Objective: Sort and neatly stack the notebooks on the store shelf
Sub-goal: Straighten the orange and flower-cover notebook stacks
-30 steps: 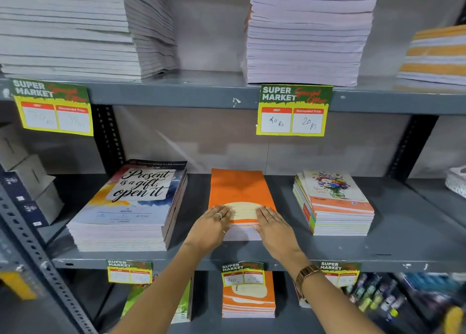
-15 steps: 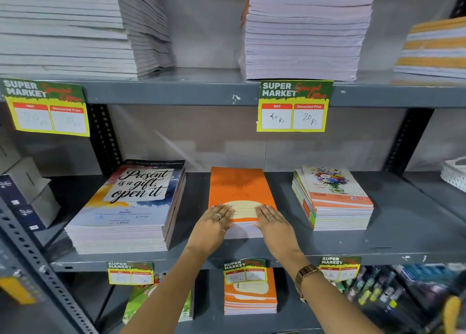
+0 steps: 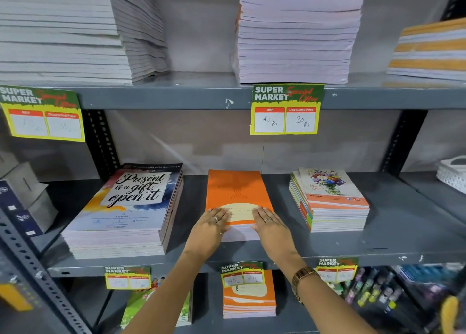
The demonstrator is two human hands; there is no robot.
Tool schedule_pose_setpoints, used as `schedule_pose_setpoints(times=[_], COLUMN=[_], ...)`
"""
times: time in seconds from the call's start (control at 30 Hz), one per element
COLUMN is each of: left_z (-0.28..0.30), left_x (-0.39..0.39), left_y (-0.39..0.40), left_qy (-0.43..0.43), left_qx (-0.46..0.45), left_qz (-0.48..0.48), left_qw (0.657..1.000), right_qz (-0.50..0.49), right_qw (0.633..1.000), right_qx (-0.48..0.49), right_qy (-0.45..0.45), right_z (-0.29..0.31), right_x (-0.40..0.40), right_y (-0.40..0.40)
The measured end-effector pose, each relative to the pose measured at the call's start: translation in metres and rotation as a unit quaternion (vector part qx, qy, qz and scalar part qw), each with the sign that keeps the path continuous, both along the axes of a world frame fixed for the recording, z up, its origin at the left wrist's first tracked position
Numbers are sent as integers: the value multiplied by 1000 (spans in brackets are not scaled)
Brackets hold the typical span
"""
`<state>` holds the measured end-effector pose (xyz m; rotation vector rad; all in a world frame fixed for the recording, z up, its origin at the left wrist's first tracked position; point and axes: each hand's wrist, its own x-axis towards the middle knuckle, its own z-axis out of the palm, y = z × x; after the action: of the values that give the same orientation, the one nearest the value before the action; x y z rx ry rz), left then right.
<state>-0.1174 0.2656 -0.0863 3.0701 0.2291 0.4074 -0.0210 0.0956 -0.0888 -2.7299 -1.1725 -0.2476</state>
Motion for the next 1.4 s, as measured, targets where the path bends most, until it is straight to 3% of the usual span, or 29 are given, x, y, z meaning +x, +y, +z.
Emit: schedule_pose_setpoints(times=[0.4, 0.77, 1.4], left_z=[12, 13, 14], left_x=[-2, 1, 2], left_y=[-5, -7, -7], left_qy=[3, 26, 51], left_qx=[-36, 14, -9], left_qz=[13, 23, 30], left_qw=[999, 999, 998], right_qz=[13, 28, 25], right_qw=[999, 999, 999], right_qx=[-27, -41, -44], right_qy=[19, -4, 2], right_z=[13, 11, 13], right_x=[1, 5, 7], right_y=[-1, -1, -3])
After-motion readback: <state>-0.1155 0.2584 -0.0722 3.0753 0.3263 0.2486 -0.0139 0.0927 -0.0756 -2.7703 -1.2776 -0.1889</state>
